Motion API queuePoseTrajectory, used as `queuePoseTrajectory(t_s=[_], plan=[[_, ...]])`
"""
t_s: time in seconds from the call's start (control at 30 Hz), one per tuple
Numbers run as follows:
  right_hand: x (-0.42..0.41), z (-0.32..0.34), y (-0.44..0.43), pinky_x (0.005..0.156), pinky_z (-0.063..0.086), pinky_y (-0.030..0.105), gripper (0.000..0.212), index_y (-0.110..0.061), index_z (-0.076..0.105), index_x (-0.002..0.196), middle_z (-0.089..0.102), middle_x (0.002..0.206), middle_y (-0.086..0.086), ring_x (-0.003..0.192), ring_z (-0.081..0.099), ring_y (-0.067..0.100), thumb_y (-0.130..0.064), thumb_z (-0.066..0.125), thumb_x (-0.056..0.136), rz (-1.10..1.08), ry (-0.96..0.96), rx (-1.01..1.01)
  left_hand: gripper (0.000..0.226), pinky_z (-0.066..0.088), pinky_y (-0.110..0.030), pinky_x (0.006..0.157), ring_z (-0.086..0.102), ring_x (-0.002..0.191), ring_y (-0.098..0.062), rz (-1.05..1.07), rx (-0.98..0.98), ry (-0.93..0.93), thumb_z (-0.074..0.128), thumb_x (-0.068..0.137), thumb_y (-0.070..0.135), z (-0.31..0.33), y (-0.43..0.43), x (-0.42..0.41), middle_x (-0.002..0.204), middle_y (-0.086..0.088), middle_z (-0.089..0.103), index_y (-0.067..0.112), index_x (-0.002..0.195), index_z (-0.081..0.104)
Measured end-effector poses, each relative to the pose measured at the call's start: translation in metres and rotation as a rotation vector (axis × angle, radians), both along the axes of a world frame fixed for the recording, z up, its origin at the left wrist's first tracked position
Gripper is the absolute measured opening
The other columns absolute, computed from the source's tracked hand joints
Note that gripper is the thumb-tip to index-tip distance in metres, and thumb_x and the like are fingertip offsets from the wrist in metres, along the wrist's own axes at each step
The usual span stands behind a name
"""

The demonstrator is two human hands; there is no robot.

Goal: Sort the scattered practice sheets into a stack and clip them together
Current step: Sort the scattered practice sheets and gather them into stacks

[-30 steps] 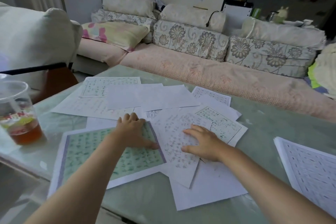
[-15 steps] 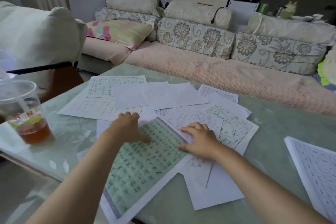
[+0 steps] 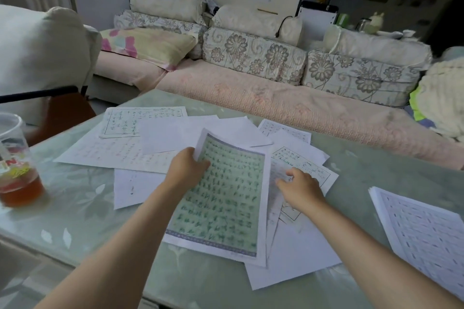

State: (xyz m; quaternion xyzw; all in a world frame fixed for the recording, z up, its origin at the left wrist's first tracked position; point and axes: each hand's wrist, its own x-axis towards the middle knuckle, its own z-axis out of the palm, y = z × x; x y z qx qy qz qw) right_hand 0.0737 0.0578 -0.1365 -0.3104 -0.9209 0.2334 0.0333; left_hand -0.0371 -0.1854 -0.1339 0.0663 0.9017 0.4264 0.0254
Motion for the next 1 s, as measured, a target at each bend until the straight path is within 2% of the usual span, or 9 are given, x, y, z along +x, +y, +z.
queuePoseTrajectory(t_s=[0.1, 0.17, 0.37, 0.47, 0.6, 0.7, 0.77, 0.87, 1.0], plan=[[0.003, -0.001, -0.006, 0.103, 0.044, 0.038, 0.062, -0.023, 0.046, 0.141, 0.053, 0.139, 0.005, 0.126, 0.049, 0.029, -0.047, 0.060, 0.086, -0.050, 0.069, -0.222, 0.038, 0.042, -0.033, 0.075, 0.051, 0.104, -0.029, -0.122, -0.262, 0.044, 0.058, 0.091, 0.032, -0.005, 0.025, 0.002, 0.114, -0.011, 0.054, 0.010, 0.120, 0.051], [0.000, 0.001, -0.010, 0.097, 0.045, 0.035, 0.062, -0.023, 0.045, 0.143, 0.049, 0.142, 0.002, 0.120, 0.052, 0.023, -0.033, 0.065, 0.085, -0.116, 0.215, -0.448, 0.046, 0.043, -0.038, 0.086, 0.042, 0.116, -0.031, -0.166, -0.425, 0.057, 0.059, 0.087, 0.033, -0.010, 0.036, 0.001, 0.123, -0.013, 0.048, 0.011, 0.125, 0.048], [-0.017, 0.005, -0.007, 0.095, 0.052, 0.044, 0.067, -0.013, 0.047, 0.142, 0.054, 0.136, 0.012, 0.113, 0.057, 0.030, 0.001, 0.067, 0.080, -0.383, 0.414, -0.917, 0.046, 0.037, -0.033, 0.084, 0.046, 0.112, -0.031, -0.153, -0.514, 0.070, 0.066, 0.085, 0.029, -0.006, 0.055, 0.002, 0.118, -0.013, 0.053, 0.008, 0.121, 0.047], [-0.018, 0.005, -0.001, 0.075, 0.058, 0.041, 0.029, 0.000, 0.063, 0.107, 0.069, 0.098, 0.020, 0.082, 0.067, 0.031, 0.009, 0.066, 0.080, -0.407, 0.357, -0.963, 0.051, 0.042, -0.034, 0.080, 0.050, 0.108, -0.032, -0.129, -0.466, 0.048, 0.074, 0.079, 0.035, -0.010, 0.056, -0.001, 0.114, -0.013, 0.053, 0.007, 0.114, 0.049], [-0.015, 0.002, -0.004, 0.082, 0.060, 0.048, 0.026, 0.002, 0.068, 0.105, 0.073, 0.100, 0.021, 0.090, 0.072, 0.035, 0.008, 0.071, 0.080, -0.287, 0.208, -1.045, 0.048, 0.045, -0.031, 0.066, 0.054, 0.088, -0.026, -0.087, -0.354, 0.023, 0.077, 0.074, 0.037, -0.017, 0.053, -0.005, 0.105, -0.010, 0.058, 0.010, 0.103, 0.049], [-0.010, -0.003, -0.004, 0.065, 0.060, 0.032, 0.027, -0.002, 0.070, 0.100, 0.075, 0.093, 0.015, 0.078, 0.072, 0.027, 0.002, 0.081, 0.075, -0.235, 0.244, -0.915, 0.054, 0.045, -0.031, 0.070, 0.051, 0.091, -0.024, -0.088, -0.324, 0.019, 0.072, 0.079, 0.039, -0.014, 0.053, -0.004, 0.114, -0.009, 0.058, 0.008, 0.118, 0.050], [-0.004, 0.000, 0.002, 0.055, 0.052, 0.022, 0.019, -0.008, 0.072, 0.093, 0.074, 0.086, 0.007, 0.072, 0.068, 0.019, -0.009, 0.083, 0.078, -0.212, 0.341, -0.808, 0.063, 0.049, -0.037, 0.082, 0.049, 0.111, -0.028, -0.074, -0.294, 0.030, 0.067, 0.083, 0.042, -0.012, 0.053, -0.007, 0.127, -0.011, 0.052, 0.009, 0.132, 0.044], [0.003, 0.003, 0.022, 0.081, 0.056, 0.031, 0.020, -0.013, 0.070, 0.093, 0.073, 0.096, 0.005, 0.087, 0.069, 0.022, -0.025, 0.081, 0.082, -0.234, 0.446, -0.748, 0.080, 0.050, -0.041, 0.091, 0.043, 0.127, -0.030, -0.127, -0.195, -0.053, 0.068, 0.084, 0.044, -0.008, 0.054, -0.006, 0.141, -0.009, 0.045, 0.013, 0.148, 0.030], [0.015, -0.001, 0.045, 0.084, 0.057, 0.037, 0.035, -0.011, 0.068, 0.099, 0.074, 0.099, 0.005, 0.089, 0.069, 0.021, -0.015, 0.088, 0.071, -0.223, 0.308, -0.699, 0.079, 0.049, -0.035, 0.094, 0.056, 0.115, -0.025, -0.286, -0.053, -0.183, 0.074, 0.082, 0.029, -0.008, 0.070, 0.007, 0.134, -0.002, 0.056, 0.019, 0.148, 0.031]])
